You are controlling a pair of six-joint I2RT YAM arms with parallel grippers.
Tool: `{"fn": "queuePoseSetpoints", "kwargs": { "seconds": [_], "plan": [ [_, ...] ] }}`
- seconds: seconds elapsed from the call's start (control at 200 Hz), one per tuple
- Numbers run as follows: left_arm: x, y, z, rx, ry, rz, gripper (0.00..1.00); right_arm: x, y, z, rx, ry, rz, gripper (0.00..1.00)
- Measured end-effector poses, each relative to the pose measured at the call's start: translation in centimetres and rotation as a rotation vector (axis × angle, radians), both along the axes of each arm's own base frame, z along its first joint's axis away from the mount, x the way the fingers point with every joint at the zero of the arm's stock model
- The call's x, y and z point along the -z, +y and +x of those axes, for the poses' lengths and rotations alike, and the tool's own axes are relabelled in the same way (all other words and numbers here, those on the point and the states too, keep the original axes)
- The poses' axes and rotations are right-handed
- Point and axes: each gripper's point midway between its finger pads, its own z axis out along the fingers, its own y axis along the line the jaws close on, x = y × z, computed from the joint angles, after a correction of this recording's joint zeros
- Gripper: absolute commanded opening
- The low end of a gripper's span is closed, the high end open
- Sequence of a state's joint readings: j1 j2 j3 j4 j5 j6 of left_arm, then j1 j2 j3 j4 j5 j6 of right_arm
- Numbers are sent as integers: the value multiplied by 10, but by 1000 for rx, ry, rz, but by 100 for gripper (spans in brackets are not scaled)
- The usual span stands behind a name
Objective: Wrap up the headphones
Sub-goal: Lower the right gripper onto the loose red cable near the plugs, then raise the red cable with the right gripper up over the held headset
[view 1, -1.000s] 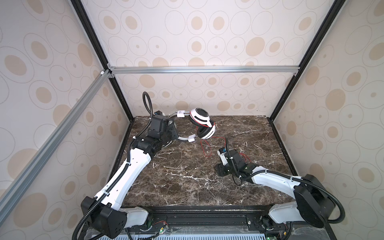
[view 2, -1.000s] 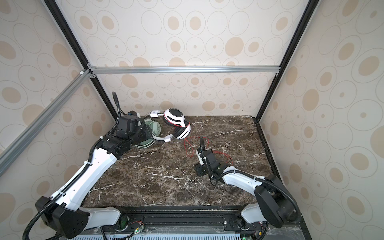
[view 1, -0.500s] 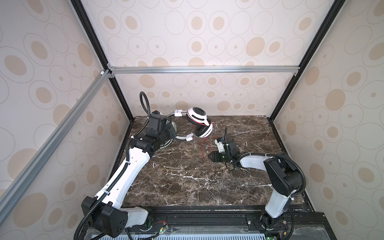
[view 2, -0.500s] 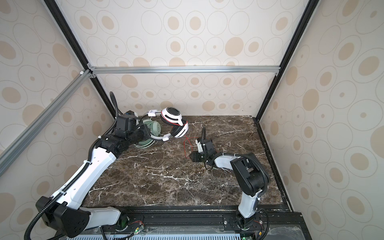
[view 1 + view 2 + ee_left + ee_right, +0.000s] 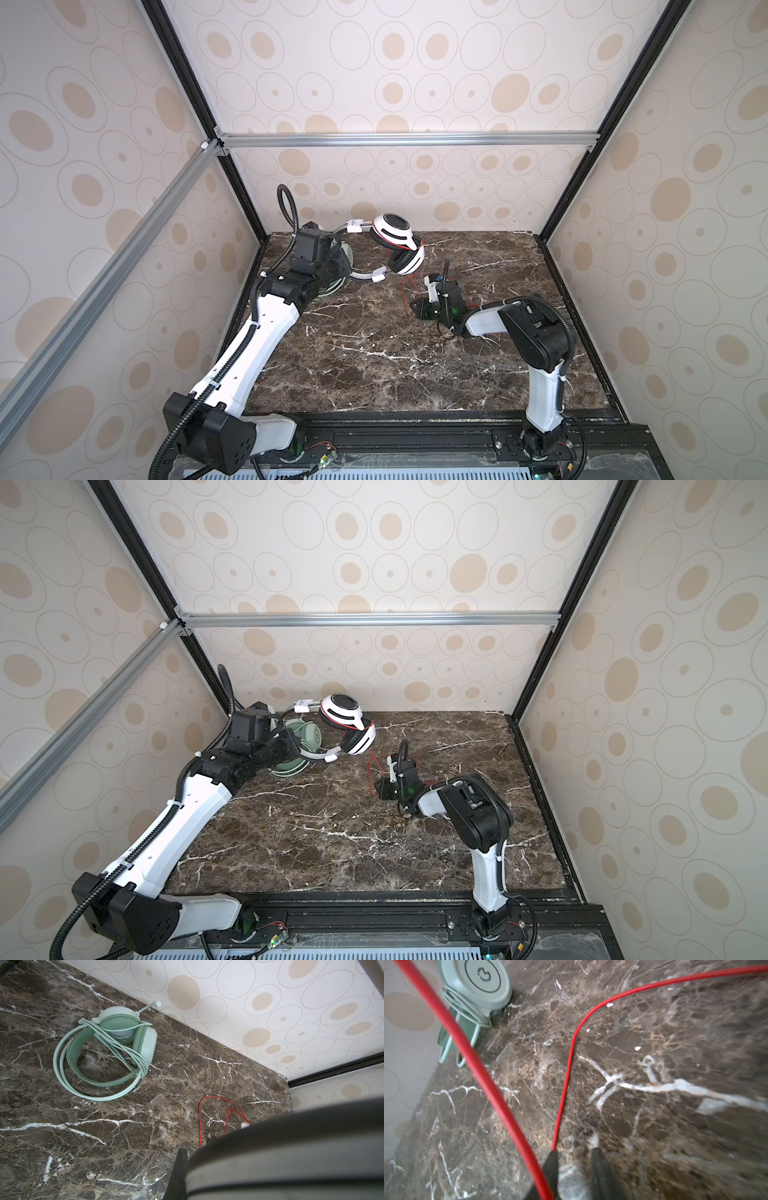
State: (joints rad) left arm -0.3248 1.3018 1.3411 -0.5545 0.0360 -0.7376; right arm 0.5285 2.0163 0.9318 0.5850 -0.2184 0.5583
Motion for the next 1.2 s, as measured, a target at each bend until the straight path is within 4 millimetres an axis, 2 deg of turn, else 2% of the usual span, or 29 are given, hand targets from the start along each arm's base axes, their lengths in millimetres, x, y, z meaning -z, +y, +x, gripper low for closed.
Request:
{"fn": "queuePoseSetpoints", "kwargs": {
  "seconds": [0.025, 0.13, 0.235, 0.3, 0.45, 0.51, 0.72, 0.845, 0.98, 1.195],
  "plan": [
    [0, 0, 0, 0, 0, 0, 0, 2, 1, 0, 0, 0, 2, 0],
    [0, 1, 0, -7, -2, 5, 0, 2, -1, 0, 10, -2, -16, 0],
    [0, 4, 1, -20, -4, 12, 0, -6, -16, -9, 36, -10, -150, 0],
    [0, 6, 2, -31, -5, 18, 0, -24, -25, -22, 40, -59, -265, 0],
    [4, 14, 4, -72, 4, 34, 0, -94, -25, -64, -4, -266, -500, 0],
    [8, 16, 6, -88, 13, 44, 0, -117, -25, -82, -28, -339, -575, 0],
    [30, 21, 12, -127, 74, 79, 0, -158, -45, -130, -81, -509, -835, 0],
    [41, 22, 15, -137, 103, 95, 0, -188, -51, -156, -120, -611, -883, 0],
    [57, 19, 20, -130, 144, 107, 0, -221, -65, -165, -107, -682, -911, 0],
    [79, 3, 21, -86, 197, 142, 0, -261, -75, -158, -92, -735, -953, 0]
  ]
}}
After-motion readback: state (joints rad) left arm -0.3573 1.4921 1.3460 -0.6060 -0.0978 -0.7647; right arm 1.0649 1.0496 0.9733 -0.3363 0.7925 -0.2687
